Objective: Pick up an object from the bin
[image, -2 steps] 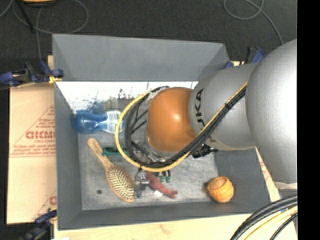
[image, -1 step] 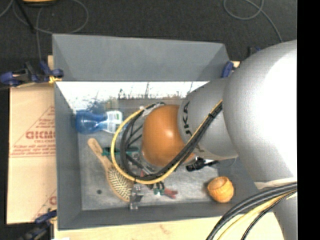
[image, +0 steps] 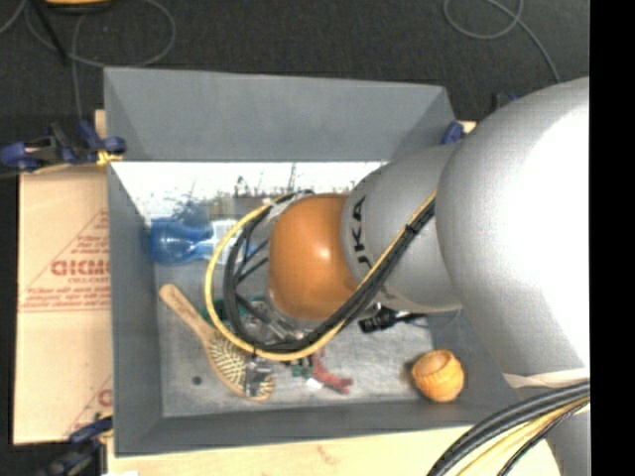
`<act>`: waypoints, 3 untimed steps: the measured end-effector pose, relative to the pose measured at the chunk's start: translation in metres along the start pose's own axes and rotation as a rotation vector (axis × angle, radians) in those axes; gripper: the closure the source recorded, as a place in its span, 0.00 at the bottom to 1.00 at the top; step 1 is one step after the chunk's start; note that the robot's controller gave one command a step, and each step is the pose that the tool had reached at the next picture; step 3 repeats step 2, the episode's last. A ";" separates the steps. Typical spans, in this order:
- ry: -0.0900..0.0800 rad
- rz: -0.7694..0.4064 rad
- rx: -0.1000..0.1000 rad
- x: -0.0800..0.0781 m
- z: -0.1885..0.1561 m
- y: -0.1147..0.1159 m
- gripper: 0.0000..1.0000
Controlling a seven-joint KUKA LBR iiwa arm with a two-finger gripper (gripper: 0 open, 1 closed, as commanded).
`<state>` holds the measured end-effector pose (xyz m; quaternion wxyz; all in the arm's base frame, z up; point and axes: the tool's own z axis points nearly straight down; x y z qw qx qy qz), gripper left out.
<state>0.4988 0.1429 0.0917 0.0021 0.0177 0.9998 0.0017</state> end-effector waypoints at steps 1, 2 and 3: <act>0.000 0.001 0.000 0.000 0.000 0.000 1.00; 0.003 -0.081 0.004 -0.005 -0.119 0.007 1.00; 0.003 -0.081 0.004 -0.005 -0.119 0.007 1.00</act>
Offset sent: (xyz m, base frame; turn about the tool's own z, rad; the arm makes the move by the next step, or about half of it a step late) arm 0.0037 0.0075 0.1186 -0.0842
